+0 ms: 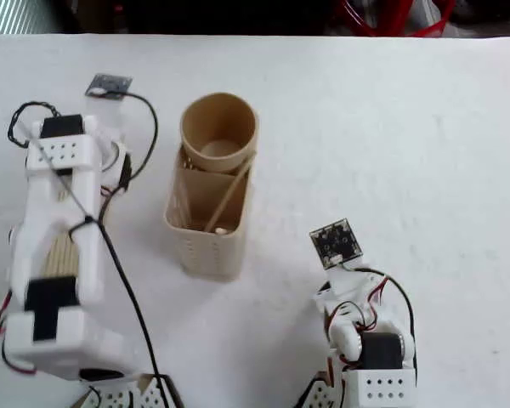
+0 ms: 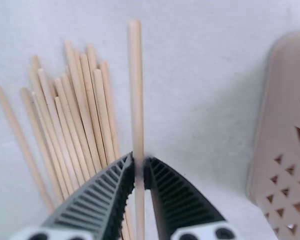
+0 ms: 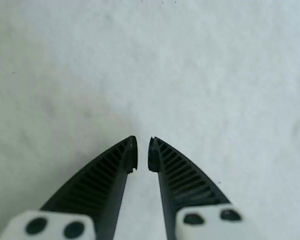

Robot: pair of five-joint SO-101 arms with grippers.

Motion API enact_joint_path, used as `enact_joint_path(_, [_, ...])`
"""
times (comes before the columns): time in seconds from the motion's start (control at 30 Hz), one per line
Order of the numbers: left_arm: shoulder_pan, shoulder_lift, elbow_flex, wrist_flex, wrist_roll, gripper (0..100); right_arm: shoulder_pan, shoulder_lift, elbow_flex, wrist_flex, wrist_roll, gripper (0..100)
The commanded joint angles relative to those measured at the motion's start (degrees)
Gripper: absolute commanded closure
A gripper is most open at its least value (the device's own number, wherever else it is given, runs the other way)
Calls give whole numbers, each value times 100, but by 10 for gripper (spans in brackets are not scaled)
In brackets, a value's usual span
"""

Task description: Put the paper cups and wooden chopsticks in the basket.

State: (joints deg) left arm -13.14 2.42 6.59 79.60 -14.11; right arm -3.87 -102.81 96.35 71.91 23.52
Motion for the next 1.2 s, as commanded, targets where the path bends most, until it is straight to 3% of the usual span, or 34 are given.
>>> enact_joint_path(0.0, [444,-1420,18,255,-9,977,57,-40,53,31,35,946])
enact_joint_path(0.27, [1552,-3398,-404,316,378,977,57,-40,53,31,35,946])
enact_joint_path(0.43, [2202,-4013,-1389,316,387,977,57,-40,53,31,35,946])
enact_joint_path(0.67, [3073,-3934,-2690,273,387,977,57,-40,53,31,35,946])
enact_joint_path(0.8, [3125,-3837,-2690,-70,422,977,57,-40,53,31,35,946])
enact_joint_path(1.17, [4189,-3741,-2681,-413,158,977,57,-40,53,31,35,946])
